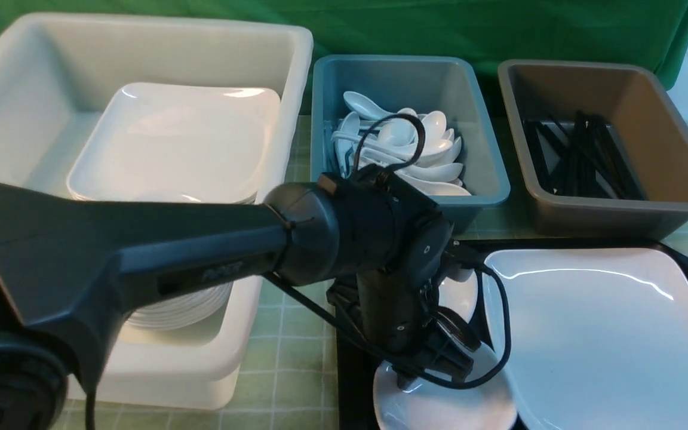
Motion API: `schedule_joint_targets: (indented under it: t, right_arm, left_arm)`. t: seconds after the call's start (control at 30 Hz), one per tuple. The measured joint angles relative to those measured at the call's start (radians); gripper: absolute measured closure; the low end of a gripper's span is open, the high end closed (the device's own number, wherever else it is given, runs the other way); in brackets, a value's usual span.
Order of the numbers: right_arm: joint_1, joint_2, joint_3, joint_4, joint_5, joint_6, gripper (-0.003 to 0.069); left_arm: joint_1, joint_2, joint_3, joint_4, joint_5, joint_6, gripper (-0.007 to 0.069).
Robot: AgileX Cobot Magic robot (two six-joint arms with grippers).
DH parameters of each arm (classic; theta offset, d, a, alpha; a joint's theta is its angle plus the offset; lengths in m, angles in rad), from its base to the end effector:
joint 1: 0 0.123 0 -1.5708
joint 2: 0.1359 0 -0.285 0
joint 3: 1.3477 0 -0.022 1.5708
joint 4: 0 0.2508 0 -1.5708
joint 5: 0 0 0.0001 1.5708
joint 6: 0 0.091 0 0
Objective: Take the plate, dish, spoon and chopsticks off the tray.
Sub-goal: Use the left arm to grab a small plate from the dinner plate, then use the left arm to put the small plate into the large storage box on the left
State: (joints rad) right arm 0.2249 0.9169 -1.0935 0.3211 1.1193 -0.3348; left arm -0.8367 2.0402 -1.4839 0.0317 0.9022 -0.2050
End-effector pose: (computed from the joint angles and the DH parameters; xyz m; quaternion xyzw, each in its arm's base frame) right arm 0.1441 0.0595 0.3925 -0.2410 0.8928 0.1399 0.3538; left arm 0.2789 -0.3057 0.1744 0.3172 0.9430 -0.0380 0.0930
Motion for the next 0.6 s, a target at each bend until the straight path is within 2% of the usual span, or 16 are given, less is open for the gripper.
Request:
schedule_joint_targets:
  t: [0.03,0.1,0.33,0.6]
  right_arm:
    - [0.000,0.000,0.000,0.000,0.000,0.000,0.0652]
    - [0.000,0.000,0.000,0.001,-0.005,0.000,0.0652]
    - [0.000,0.000,0.000,0.029,-0.058,0.001,0.0652]
    - [0.000,0.000,0.000,0.049,-0.070,0.002,0.0652]
  left_arm:
    - [0.001,-0.015,-0.005,-0.008,0.014,0.000,0.0525]
    - [0.000,-0.043,-0.009,-0.004,0.056,-0.001,0.0561]
    - [0.003,-0.201,-0.022,0.009,0.120,0.000,0.0605]
    - [0.085,-0.293,-0.024,-0.068,0.118,0.003,0.0615]
